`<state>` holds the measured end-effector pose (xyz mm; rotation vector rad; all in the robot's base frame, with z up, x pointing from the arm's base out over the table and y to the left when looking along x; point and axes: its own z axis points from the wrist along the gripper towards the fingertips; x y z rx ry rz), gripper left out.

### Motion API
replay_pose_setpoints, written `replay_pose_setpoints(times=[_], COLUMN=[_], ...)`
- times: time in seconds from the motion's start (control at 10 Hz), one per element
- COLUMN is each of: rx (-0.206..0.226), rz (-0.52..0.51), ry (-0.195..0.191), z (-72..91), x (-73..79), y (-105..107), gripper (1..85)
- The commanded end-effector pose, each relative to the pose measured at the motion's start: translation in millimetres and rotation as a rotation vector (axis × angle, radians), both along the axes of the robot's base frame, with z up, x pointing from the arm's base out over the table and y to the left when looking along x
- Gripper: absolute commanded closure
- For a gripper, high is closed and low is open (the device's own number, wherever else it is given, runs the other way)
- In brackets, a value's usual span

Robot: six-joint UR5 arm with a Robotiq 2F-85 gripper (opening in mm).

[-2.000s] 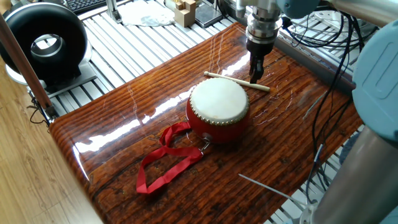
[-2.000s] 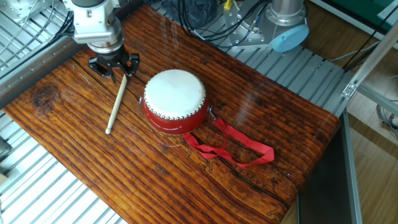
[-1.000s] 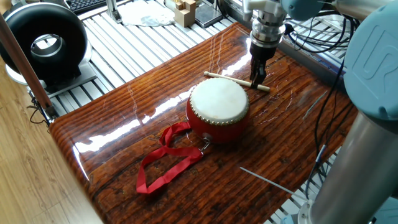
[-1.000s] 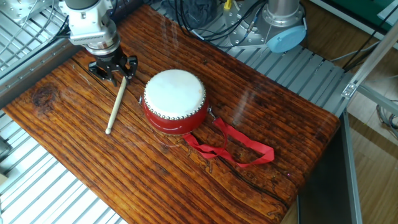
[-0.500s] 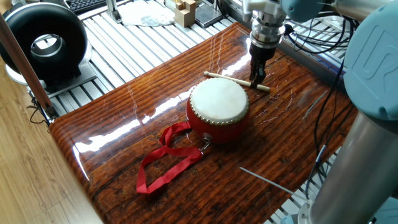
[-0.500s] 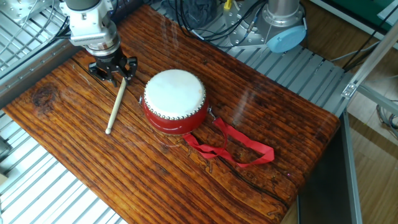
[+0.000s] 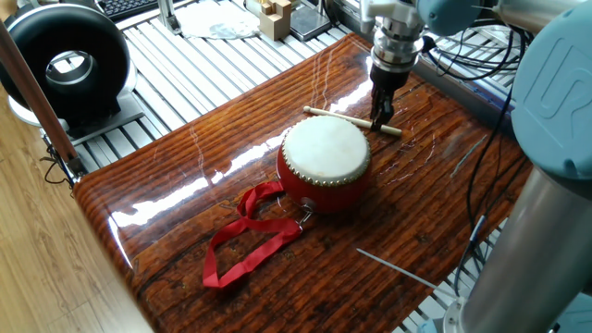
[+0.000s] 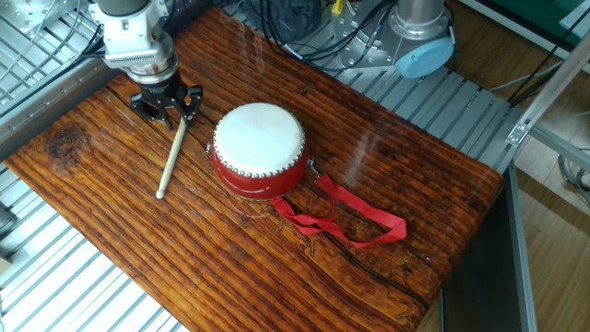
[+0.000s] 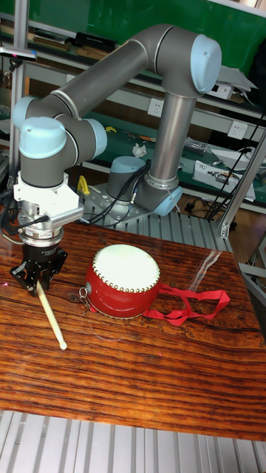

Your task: Play the drum

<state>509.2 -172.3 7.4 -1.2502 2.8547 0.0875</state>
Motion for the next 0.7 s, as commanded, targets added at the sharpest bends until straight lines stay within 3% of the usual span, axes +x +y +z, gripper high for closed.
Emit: replay_pose_setpoints(times=[0.0,0.6], rx=[0.004,0.019], rz=[0.01,0.008], ry=[-0.027,-0.051], z=[0.1,-2.2], x=[7.0,13.0], y=[0.0,3.8], gripper=[52.7,61.0])
